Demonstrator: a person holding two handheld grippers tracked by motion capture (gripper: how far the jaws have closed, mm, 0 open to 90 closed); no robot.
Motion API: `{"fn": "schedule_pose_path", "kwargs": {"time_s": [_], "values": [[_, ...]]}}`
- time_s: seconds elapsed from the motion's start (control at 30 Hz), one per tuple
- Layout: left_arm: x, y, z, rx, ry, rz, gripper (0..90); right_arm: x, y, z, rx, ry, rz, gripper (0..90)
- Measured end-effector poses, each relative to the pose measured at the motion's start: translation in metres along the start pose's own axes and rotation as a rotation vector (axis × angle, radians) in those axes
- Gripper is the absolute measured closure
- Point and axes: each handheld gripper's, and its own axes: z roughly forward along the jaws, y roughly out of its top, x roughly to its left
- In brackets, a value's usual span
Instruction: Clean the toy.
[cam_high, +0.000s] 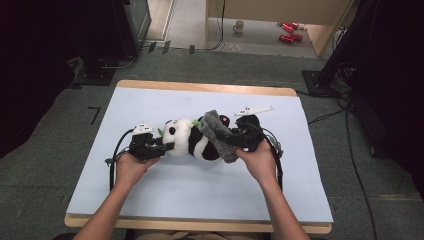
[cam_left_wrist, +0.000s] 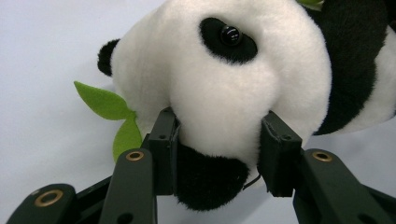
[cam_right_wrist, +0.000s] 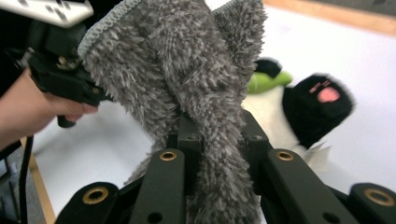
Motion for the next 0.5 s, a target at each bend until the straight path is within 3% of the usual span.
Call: {"fn": "schedule_pose_path", "kwargs": {"time_s": [0.17,0.23,0.37,0.5], "values": [[0.001,-0.001,0.001,0.01,-0.011,0.01,55.9,-0.008,-0.011,0.012,0.02,-0.019,0.015,76.0],[0.003,-0.002,0.001,0.011,-0.016,0.01,55.9,-0.013,-0.015,0.013,0.018,-0.015,0.031,76.1],[0.004,-0.002,0.002,0.014,-0.017,0.013,55.9,-0.024,-0.025,0.013,0.037,-0.052,0.065,76.2],[0.005,-0.002,0.002,0.012,-0.019,0.012,55.9,-0.03,-0.031,0.013,0.04,-0.046,0.086,76.3]]}}
